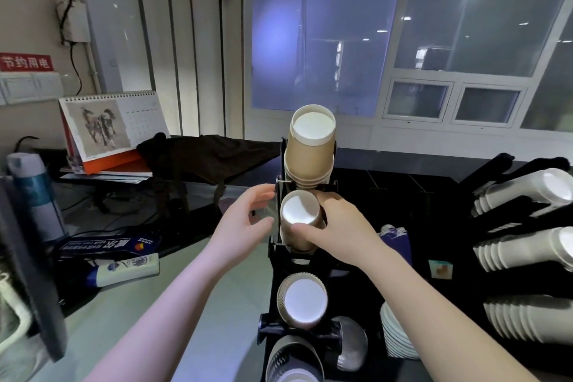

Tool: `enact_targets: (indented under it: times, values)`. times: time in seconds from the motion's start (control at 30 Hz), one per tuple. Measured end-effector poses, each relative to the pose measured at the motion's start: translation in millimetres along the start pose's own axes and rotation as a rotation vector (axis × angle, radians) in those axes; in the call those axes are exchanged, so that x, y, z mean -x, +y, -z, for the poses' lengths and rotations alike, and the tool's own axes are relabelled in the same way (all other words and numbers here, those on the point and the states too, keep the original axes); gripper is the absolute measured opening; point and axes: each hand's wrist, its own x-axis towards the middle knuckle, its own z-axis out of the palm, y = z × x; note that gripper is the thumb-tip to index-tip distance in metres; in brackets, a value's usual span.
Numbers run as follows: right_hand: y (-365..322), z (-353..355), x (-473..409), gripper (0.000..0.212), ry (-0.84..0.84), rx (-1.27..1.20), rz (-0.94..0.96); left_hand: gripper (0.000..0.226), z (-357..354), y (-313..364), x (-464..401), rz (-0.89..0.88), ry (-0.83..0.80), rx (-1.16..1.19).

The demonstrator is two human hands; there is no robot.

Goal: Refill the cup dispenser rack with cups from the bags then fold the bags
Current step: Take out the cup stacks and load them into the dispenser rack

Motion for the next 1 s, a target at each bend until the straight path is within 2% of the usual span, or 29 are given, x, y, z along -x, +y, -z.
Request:
enact_targets:
  times: [0.13,0.2,0.27,0.33,0.43,0.53,0.63,0.73,0.87,1.0]
  values:
    - [5,13,0,0.05,-0.04,-0.085,0.012,0.05,0,0,-4,-0.018,0.036,0.024]
    - [9,21,0,0.032,0.134,-0.249,-0.029,0.051,-1,-1,-7,-0.028,0.053,0.045]
    - [12,29,-7,0.026,0.376,-0.276,-0.016,0.057,-2,-2,-13,-0.033,0.073,0.055]
    - [12,35,-19,0.04,0.423,-0.252,0.015,0.067,-4,-2,-23,-0.019,0.074,0.044]
    - [8,38,-41,0.075,0.297,-0.231,0.038,0.076,-6,3,-42,-0.022,-0.003,0.004]
    - [7,35,-62,0.095,0.227,-0.189,0.067,0.064,-7,12,-61,-0.057,-0.128,0.016]
    - [7,28,-75,0.099,0.22,-0.156,0.062,0.068,-9,14,-77,-0.094,-0.162,0.053]
    - [11,22,-79,0.1,0.207,-0.273,0.052,0.079,-18,10,-84,-0.14,-0.145,0.043]
    - [12,21,-77,0.091,0.205,-0.409,0.044,0.076,-25,3,-89,-0.133,-0.062,0.012]
    - [7,26,-74,0.082,0.287,-0.447,0.049,0.073,-24,-3,-91,-0.114,-0.074,-0.032]
